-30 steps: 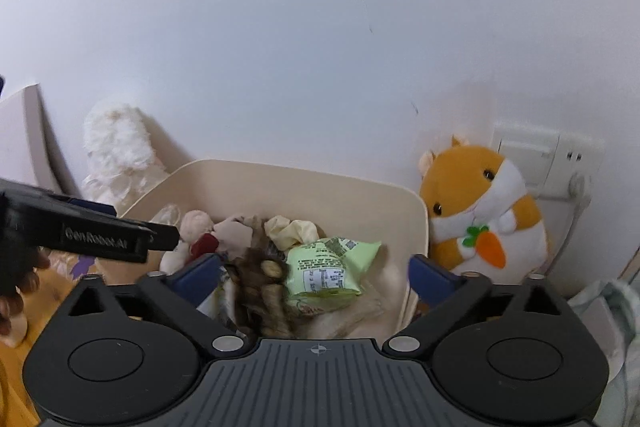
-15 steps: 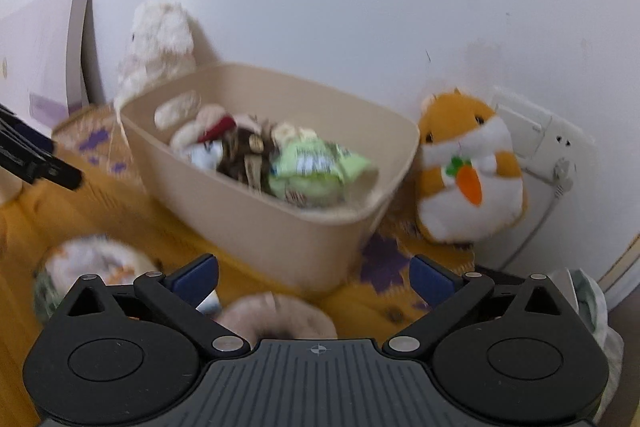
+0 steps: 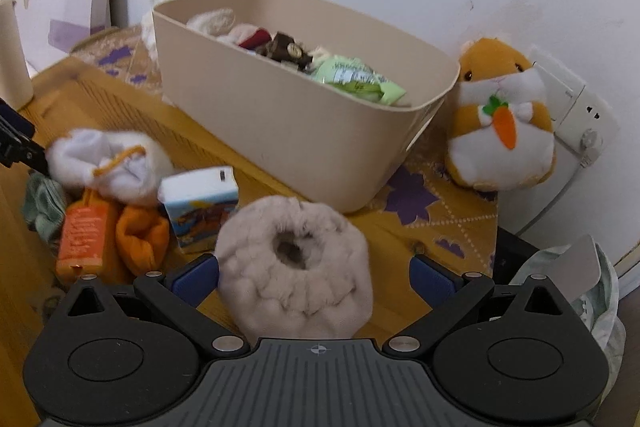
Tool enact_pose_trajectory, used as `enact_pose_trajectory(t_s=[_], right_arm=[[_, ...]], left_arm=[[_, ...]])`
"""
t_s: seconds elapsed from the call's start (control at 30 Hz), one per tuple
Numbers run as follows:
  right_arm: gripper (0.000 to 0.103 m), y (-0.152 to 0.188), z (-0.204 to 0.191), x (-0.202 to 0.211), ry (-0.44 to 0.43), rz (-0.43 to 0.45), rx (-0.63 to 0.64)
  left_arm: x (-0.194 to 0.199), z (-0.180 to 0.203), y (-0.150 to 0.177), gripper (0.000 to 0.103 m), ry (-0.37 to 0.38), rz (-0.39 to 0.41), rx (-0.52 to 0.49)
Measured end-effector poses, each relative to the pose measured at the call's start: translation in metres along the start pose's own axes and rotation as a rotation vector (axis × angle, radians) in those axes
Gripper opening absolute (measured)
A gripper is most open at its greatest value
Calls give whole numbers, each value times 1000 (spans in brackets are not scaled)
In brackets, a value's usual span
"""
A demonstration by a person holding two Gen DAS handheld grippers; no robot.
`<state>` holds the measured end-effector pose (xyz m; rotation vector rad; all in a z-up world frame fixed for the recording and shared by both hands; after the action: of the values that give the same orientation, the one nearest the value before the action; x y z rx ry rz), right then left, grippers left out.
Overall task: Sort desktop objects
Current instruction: 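Grasp the black cube with the left tool while the right tool grasps the beige fuzzy slipper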
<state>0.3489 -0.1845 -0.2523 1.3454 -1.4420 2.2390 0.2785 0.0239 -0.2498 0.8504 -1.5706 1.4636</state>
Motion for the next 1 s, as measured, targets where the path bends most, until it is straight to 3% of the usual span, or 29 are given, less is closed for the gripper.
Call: enact_pose_trajectory(t_s=[0.23,0.27,0.33,0.37,0.43,0.5,0.53,0.7,1.0], right_arm=[[103,8,-4,-18,10,-45,-12],[103,8,-6,-19,12,-45,-10],[100,9,-9,-19,10,-45,5],[93,9,-11,-19,0,-45,14],[83,10,-15,-20,-21,-53,24],[61,12,-19,-22,-38,-77,30],[59,13,-20,-22,-46,-82,34],[41,13,-22,-14,-50,-62,42],[33,18,-8,18,-83,-37,-69]], left_arm=[[-16,0,6,80,-2,-65,47],[-18,-1,8,77,-2,-68,51],[-21,0,10,60,10,-78,46],[-23,0,12,60,15,-81,42],[-22,1,11,49,8,-63,25],[-22,1,10,39,11,-57,16],[-21,2,9,34,14,-56,15],[-18,3,11,33,23,-56,7],[7,-2,11,32,52,-19,10]])
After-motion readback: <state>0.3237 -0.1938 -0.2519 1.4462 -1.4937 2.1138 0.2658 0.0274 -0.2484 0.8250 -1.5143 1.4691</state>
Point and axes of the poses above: each gripper's, at about its wrist camera, not at the fingertips, and x roughly against the way its jaws point, z to its right, y to its underside, the point moved 8 cm from there along -x, roughly the way its jaws point, and after that the axes turned 4 degrees about -x, right-handed, at the moved point
